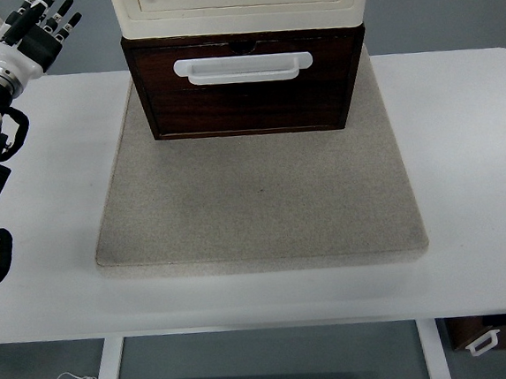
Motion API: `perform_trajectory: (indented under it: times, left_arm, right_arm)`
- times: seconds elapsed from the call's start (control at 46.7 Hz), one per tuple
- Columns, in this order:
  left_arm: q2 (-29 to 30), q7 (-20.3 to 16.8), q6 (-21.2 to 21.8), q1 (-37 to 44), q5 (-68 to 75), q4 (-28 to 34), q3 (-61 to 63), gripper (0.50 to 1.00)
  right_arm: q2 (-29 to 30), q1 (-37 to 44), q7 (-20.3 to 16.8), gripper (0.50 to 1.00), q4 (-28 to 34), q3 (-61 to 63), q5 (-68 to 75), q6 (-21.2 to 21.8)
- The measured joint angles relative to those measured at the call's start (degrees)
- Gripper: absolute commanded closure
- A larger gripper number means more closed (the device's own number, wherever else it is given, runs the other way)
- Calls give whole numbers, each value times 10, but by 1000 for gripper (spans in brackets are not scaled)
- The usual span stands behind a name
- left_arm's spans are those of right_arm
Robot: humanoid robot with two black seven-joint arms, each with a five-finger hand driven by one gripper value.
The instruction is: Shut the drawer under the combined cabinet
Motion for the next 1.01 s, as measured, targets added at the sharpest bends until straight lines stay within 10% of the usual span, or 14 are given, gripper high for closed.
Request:
perform_trajectory:
  times: [1.007]
  left_arm:
    - [-30,-23,33,-5,-21,-6,4,500]
  right_arm:
    - [0,0,3,548,0,0,-1,-1]
